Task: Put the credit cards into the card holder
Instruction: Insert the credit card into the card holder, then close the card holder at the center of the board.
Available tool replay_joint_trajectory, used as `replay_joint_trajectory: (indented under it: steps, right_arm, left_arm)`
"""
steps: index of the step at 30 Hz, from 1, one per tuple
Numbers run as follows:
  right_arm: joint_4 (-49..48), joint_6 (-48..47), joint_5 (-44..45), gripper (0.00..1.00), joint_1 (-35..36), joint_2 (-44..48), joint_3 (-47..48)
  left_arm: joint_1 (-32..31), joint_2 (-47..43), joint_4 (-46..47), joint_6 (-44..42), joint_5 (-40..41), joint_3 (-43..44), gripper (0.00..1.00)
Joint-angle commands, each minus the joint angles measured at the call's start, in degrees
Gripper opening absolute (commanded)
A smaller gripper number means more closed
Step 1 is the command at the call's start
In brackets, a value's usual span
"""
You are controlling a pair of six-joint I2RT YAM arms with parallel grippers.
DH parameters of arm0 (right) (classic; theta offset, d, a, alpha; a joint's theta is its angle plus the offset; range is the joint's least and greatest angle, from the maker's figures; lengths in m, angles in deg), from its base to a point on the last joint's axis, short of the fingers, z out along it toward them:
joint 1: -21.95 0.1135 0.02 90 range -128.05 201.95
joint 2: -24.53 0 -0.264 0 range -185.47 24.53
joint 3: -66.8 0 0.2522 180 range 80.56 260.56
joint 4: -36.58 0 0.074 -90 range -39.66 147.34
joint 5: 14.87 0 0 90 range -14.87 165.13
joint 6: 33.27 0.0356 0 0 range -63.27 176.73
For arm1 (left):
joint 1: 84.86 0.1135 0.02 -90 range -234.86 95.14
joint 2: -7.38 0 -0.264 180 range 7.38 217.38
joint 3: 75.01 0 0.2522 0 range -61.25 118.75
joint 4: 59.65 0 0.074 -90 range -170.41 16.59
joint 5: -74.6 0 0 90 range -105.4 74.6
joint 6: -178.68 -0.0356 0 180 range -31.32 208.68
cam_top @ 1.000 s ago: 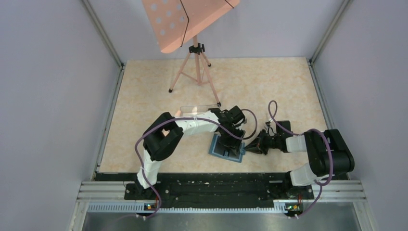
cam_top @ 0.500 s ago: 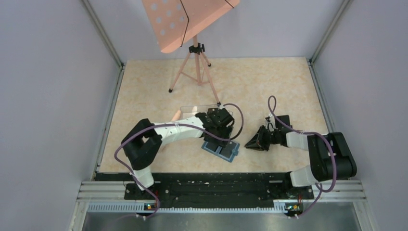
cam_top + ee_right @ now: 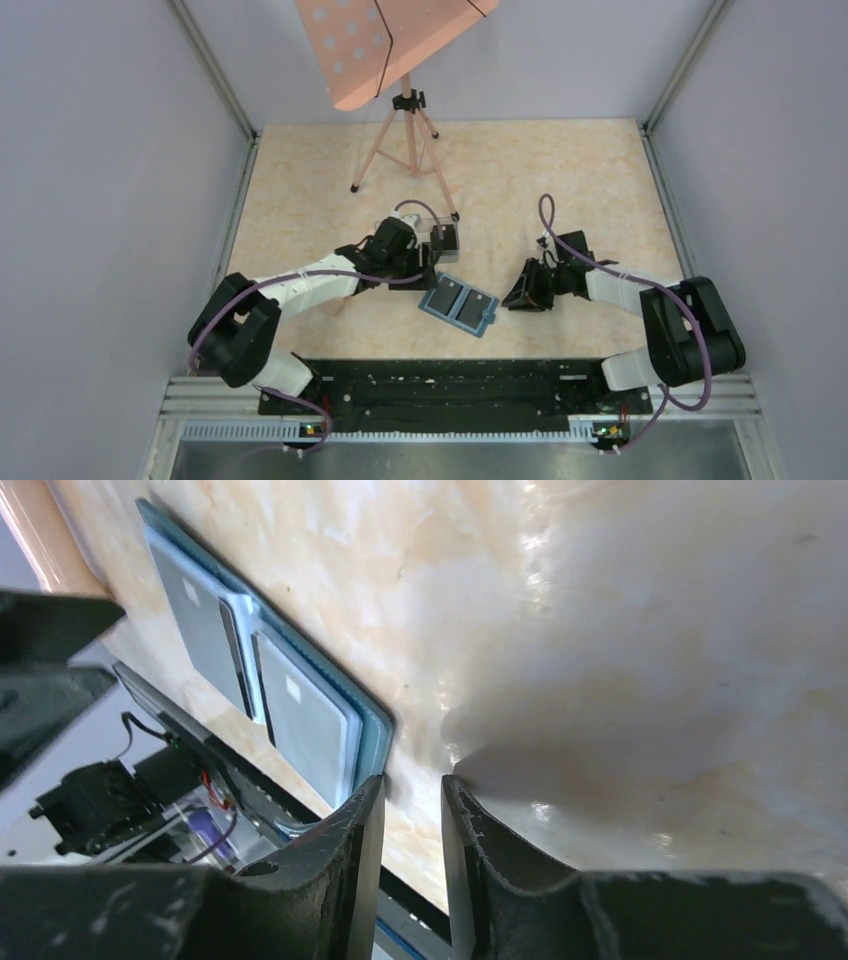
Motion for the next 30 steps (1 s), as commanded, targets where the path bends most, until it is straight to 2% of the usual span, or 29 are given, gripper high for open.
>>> replay_joint_trajectory:
  steps: [1,7,12,14,16,20,30]
  right_arm:
    - [1.56,-0.44,3.69,0.3,3.64,1.26,2.81]
    - [2.78,-0.41,5.14,0.38,7.05,0.47,5.44]
    - [3.25,-0.45,5.19,0.39,7.57,0.36,6.41]
    - [3.27,-0.61,5.26,0.39,7.59,0.34,6.29]
    - [3.27,-0.82,5.27,0.39,7.57,0.2,6.17]
    - [3.98,-1.43,5.3,0.39,7.59,0.31,7.26]
    - [11.28,-6.27,7.98,0.48,8.71,1.09,13.29]
  left_arm:
    - [6.15,-4.61,7.06,0.85,-4.35,-5.62,0.65]
    - [11.67,-0.13,7.5,-1.01,-8.44,-6.42,0.65]
    - [11.93,6.46,10.34,-1.3,-11.17,-4.94,0.64]
    - [11.72,9.07,13.18,-0.48,-15.86,-4.72,0.63]
    - [10.68,11.2,15.98,0.67,-18.43,-4.61,0.6]
    - [6.63,12.19,15.84,2.12,-18.53,-3.97,0.58]
    - [0.0,7.92,13.08,8.97,-16.25,-6.02,0.57]
